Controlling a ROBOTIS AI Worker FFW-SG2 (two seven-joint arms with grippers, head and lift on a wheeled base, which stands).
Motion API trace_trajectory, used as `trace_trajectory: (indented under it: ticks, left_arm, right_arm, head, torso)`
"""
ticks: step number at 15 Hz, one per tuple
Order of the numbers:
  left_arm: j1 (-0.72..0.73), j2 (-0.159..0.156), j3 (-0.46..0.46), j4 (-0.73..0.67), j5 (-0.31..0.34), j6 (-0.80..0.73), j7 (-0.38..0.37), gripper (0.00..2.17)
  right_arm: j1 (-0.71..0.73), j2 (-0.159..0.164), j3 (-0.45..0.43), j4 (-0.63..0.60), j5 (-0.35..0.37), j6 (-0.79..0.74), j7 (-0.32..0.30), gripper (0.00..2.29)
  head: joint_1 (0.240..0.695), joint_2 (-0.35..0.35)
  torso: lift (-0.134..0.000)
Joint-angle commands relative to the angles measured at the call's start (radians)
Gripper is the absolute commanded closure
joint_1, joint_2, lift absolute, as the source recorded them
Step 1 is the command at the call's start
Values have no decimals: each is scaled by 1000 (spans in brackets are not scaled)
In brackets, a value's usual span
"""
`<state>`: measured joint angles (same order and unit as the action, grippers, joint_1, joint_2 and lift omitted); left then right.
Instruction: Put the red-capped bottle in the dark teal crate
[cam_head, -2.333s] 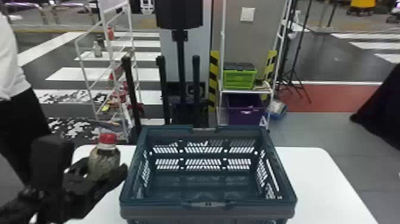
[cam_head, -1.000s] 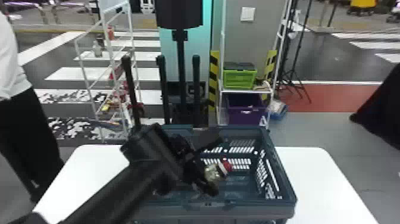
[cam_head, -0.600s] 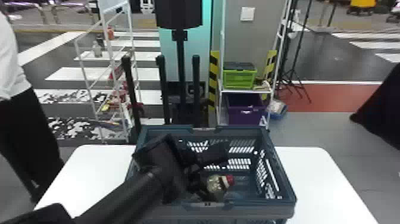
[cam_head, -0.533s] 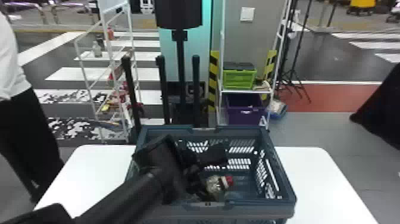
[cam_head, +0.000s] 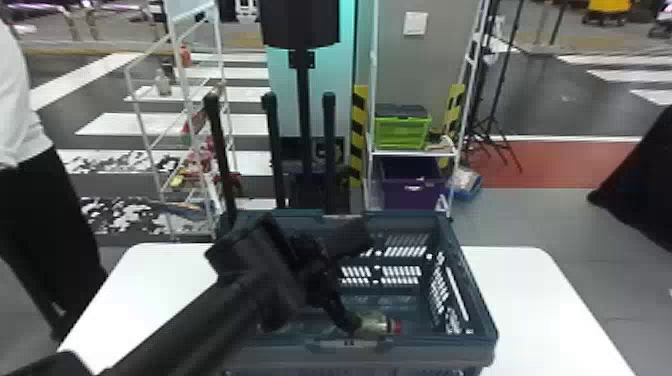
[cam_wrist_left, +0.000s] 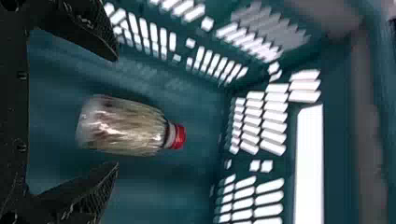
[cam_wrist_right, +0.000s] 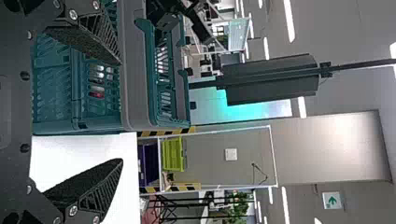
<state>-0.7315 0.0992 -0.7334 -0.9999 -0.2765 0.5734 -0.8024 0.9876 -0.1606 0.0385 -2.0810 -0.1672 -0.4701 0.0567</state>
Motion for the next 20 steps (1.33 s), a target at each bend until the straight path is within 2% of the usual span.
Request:
trace_trajectory:
  ticks: [1, 5, 7, 9, 10, 11, 12, 14, 16, 17, 18, 20]
  left_arm:
    - [69, 47, 141, -226, 2, 128, 14, 33]
    - [241, 88, 420, -615, 76, 297, 51, 63]
    - [389, 96, 594, -824, 201, 306, 135, 66]
    - [551, 100, 713, -1005, 307, 306, 244, 66]
    - [656, 112, 761, -1099, 349, 294, 312, 66]
    - [758, 122, 804, -1198, 355, 270, 390, 66]
    - [848, 112, 851, -1278, 366, 263, 445, 70]
    - [1052, 99, 904, -1385, 390, 95, 566, 70]
    - [1265, 91, 911, -1419, 392, -234, 694, 73]
    - [1345, 73, 911, -1412, 402, -387, 727, 76]
    - [1426, 37, 910, -1384, 402, -556, 746, 76]
    - [1523, -23, 894, -1283, 401, -820, 750, 76]
  right_arm:
    - [-3, 1, 0, 2, 0, 0, 0, 154]
    - [-4, 1, -3, 2, 0, 9, 0, 154]
    - [-4, 1, -5, -1, 0, 9, 0, 154]
    - [-7, 0, -6, -5, 0, 15, 0, 154]
    - [-7, -2, -8, -10, 0, 15, 0, 154]
    - [-9, -5, -8, -11, 0, 15, 0, 154]
    - [-10, -7, -8, -11, 0, 18, 0, 154]
    - [-15, -10, -6, -13, 0, 28, 0, 154]
    - [-21, -16, -3, -13, 0, 34, 0, 154]
    - [-23, -19, 0, -13, -2, 37, 0, 154]
    - [-24, -22, 1, -14, -2, 37, 0, 154]
    - [-26, -27, 1, -22, 0, 49, 0, 154]
  head:
    - [499, 0]
    - [499, 0]
    - [499, 0]
    - [499, 0]
    - [499, 0]
    - [499, 0]
    - [499, 0]
    - [499, 0]
    - [499, 0]
    - [499, 0]
    - [499, 0]
    - [499, 0]
  torso:
    - [0]
    - [0]
    - [0]
    - [0]
    - [0]
    - [0]
    - [0]
    - [0]
    - [0]
    - [0]
    - [0]
    - [0]
